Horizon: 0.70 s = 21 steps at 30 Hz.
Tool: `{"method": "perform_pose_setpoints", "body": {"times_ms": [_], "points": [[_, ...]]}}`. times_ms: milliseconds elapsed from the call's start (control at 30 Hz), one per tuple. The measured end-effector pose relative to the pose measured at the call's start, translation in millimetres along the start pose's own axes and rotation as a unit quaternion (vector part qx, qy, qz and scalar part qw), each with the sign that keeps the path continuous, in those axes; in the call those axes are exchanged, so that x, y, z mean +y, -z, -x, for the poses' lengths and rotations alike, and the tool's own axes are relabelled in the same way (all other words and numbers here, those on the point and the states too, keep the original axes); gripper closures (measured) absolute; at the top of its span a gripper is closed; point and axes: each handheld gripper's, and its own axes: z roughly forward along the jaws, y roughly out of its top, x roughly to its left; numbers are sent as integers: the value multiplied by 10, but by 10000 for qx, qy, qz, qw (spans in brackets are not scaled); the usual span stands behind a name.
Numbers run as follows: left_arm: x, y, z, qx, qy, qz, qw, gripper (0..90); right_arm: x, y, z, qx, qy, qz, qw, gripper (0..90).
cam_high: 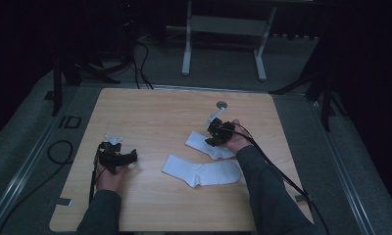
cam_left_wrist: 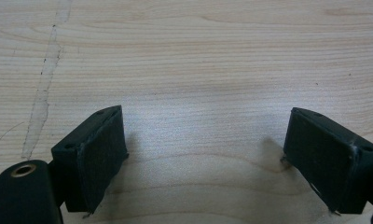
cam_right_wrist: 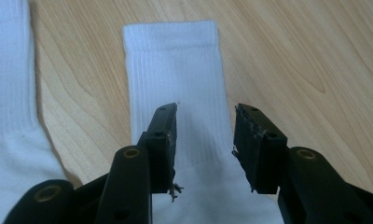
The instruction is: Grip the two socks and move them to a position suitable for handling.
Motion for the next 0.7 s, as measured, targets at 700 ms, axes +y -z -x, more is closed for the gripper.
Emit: {"method": "perform_pose_setpoints", "body": {"times_ms": [700], "points": [[0,0,0,0,-1,1,10000,128,-10,-224,-89,52,30,-230,9997,867]]}}
